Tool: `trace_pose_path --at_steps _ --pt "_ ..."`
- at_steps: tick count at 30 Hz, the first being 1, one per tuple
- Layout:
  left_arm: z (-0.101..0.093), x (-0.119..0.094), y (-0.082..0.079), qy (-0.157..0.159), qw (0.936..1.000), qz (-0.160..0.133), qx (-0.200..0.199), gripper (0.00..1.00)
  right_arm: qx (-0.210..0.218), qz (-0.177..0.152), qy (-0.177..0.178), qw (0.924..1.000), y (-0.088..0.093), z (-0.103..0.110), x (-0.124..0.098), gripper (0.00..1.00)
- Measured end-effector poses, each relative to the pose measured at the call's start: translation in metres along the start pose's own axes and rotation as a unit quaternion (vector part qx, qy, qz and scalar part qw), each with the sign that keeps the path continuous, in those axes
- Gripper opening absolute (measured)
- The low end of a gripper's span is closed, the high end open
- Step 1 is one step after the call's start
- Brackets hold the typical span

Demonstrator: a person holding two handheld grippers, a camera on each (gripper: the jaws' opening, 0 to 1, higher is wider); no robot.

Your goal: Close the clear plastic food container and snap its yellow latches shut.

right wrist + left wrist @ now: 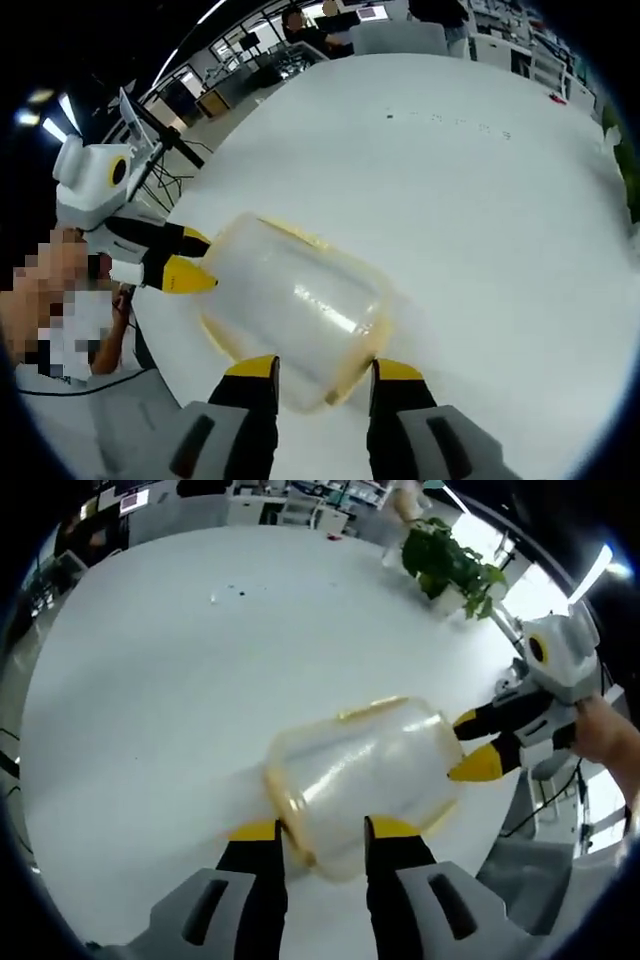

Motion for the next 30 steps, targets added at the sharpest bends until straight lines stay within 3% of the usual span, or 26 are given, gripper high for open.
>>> trace_pose_path --at_steps 1,2,3,4,22,30 --pt "-0.001 0.000 0.000 0.001 1.0000 0.002 0.002 0.24 0.005 0.004 -0.002 1.0000 -0.001 -0.001 0.001 0.29" --pt "-0.006 0.003 0.000 0.029 0.9996 0.008 0.000 0.23 0.008 0.006 0.031 0.9995 -0.001 -0.004 -0.001 0.29" --pt "-0.004 0.001 -0.002 0.005 0.9999 0.007 0.010 0.23 -0.006 0.013 0.004 0.9999 -0.003 -0.003 0.001 0.28" --pt "-0.003 0.001 -0.003 0.005 0.9999 0.007 0.006 0.23 -0.013 0.019 0.004 0.9997 -0.004 -0.003 0.001 0.29" --pt "0.001 -0.001 0.001 0.005 0.9999 -0.004 -0.008 0.25 0.003 0.002 -0.003 1.0000 -0.001 0.000 0.001 0.30" --pt "0.006 -0.002 0.002 0.022 0.9996 -0.005 -0.015 0.28 0.003 -0.001 -0.005 1.0000 0.000 -0.001 0.000 0.32"
Point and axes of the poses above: the point that each gripper's makers call its tool centre point, and the gripper's own axes: x roughly forward along the fingers, z roughly to its left, y roughly out of its underside, the point moved 10 cm from there along -x, roughly backward along the fingers, and after that the axes turned 11 degrees about y, right-handed, at the moved point
